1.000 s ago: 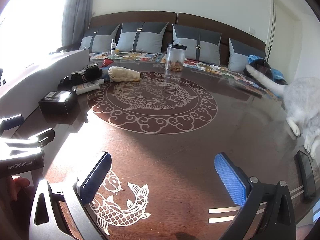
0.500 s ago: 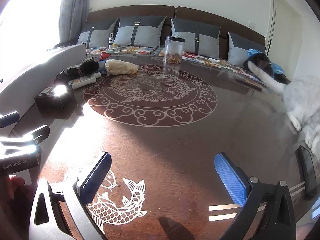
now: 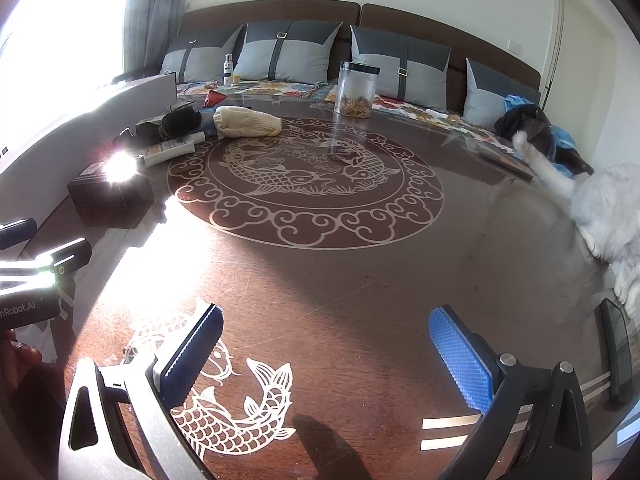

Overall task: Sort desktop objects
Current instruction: 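Move the right tool forward over the table toward the cream knitted glove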

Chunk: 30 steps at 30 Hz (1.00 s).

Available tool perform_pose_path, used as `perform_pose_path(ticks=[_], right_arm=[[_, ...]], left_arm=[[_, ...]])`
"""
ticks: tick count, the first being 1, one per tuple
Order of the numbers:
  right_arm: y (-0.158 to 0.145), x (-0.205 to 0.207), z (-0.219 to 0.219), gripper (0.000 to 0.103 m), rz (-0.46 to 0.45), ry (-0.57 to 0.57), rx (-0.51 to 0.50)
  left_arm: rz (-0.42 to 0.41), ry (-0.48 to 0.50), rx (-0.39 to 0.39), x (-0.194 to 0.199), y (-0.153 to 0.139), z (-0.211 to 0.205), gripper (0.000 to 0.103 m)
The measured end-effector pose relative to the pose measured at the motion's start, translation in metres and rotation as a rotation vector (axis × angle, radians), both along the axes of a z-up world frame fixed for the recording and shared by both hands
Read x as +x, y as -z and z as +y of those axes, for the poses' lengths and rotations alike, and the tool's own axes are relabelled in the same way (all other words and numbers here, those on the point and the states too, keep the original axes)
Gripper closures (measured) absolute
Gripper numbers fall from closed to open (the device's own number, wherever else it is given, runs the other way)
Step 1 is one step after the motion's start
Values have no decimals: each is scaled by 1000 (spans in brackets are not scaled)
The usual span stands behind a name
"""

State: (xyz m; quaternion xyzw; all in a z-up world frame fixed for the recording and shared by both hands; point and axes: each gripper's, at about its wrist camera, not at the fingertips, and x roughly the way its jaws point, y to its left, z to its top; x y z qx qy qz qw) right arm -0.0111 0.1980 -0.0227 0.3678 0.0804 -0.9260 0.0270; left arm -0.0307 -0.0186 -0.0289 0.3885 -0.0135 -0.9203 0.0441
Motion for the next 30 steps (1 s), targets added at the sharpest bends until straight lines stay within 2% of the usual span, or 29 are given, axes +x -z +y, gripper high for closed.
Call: perform_pose_path(ticks=[6,10,11,18,24,30], right_arm=[[4,-13,-5,0,-56,-41,44],[18,-32,-9,0,-118,-49,53],[18,-36,-8,0,-107,-49,33],[24,-76,-4,0,-190,-35,-92],[23,-102,-13,0,-199,-39,-87],[23,-111,-14,0,-200,-43,-86]], left_arm=[[-7,8,-20,0,1,4,0],[-6,17,-42,0,1,8,0],[-5,21,-51,0,1,10,0],[-15,49,-107,-1,2,19,0],[-54,33,-98,-7,3,17,0],[-71,39,-127,-11,5,22,0]])
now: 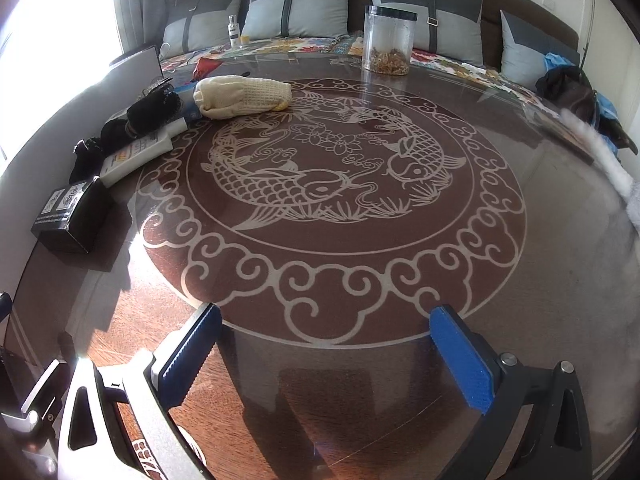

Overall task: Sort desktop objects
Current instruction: 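Move the right tool forward over the table toward the cream knitted glove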

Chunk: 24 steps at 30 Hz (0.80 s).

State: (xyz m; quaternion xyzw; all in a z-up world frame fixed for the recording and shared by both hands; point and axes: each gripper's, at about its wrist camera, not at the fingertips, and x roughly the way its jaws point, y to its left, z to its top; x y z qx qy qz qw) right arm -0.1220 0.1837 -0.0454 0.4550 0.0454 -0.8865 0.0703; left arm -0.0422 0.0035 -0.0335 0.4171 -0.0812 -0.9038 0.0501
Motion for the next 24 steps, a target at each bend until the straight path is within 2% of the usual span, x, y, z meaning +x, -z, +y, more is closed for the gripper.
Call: perform_pose_path(ticks=[13,24], right_arm=[[0,0,0,0,0,0,-1],[0,0,0,0,0,0,-1]], left_arm=[[-12,8,-2,-4,2,-1,0],[-16,-31,41,-7,3,-8,0]])
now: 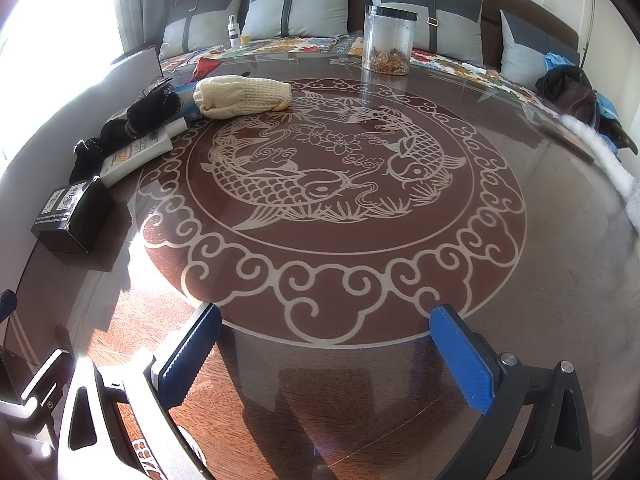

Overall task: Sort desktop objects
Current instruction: 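Move the right tool forward over the table toward the cream knitted glove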

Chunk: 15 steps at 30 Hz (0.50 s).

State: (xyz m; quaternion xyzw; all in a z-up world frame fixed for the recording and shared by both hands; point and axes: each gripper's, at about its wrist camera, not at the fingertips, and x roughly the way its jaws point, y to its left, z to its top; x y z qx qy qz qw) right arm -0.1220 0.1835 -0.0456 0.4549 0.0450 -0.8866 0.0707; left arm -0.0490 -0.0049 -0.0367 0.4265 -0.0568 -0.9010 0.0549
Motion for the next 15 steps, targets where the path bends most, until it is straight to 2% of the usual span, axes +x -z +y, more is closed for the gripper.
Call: perform_pose_path(ticks=[15], right_arm=[[0,0,0,0,0,0,0]], left_arm=[[23,49,-74,6,0,10,0]])
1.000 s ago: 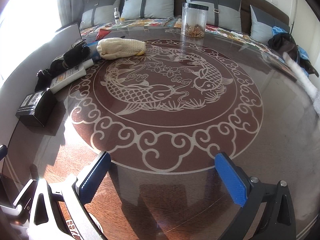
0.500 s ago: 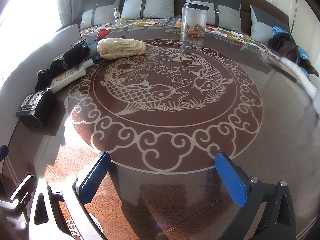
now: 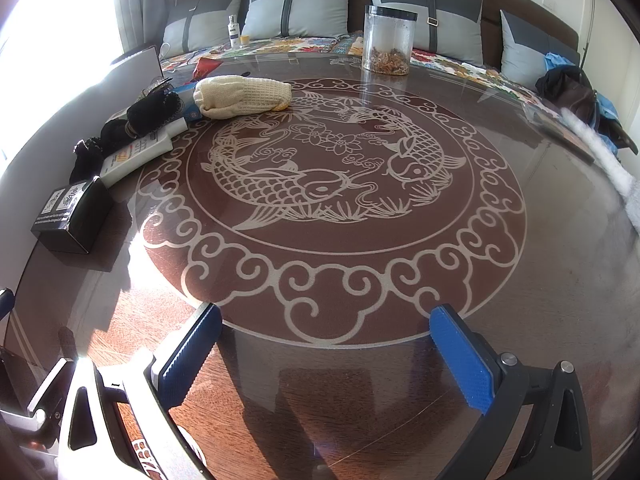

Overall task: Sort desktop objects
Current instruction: 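Move the right tool forward over the table toward the cream knitted glove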

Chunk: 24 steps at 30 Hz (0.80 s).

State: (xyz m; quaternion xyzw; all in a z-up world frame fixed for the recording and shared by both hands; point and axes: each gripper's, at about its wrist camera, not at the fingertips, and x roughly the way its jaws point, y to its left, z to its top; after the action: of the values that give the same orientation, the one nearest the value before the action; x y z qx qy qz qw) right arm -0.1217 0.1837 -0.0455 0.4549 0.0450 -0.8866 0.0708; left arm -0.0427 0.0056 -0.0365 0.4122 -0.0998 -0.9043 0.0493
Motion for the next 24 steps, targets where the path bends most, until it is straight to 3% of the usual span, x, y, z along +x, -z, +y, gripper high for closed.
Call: perform_pose_path(ticks=[8,17,24], right_arm=[[0,0,0,0,0,0,0],[0,0,0,0,0,0,0],[0,0,0,0,0,0,0]], left_arm=[[-1,2,-1,-1,0,1,0],[-19,-71,161,4,-6,-32,0],[-24,-110,193,0,-9,-48,0]])
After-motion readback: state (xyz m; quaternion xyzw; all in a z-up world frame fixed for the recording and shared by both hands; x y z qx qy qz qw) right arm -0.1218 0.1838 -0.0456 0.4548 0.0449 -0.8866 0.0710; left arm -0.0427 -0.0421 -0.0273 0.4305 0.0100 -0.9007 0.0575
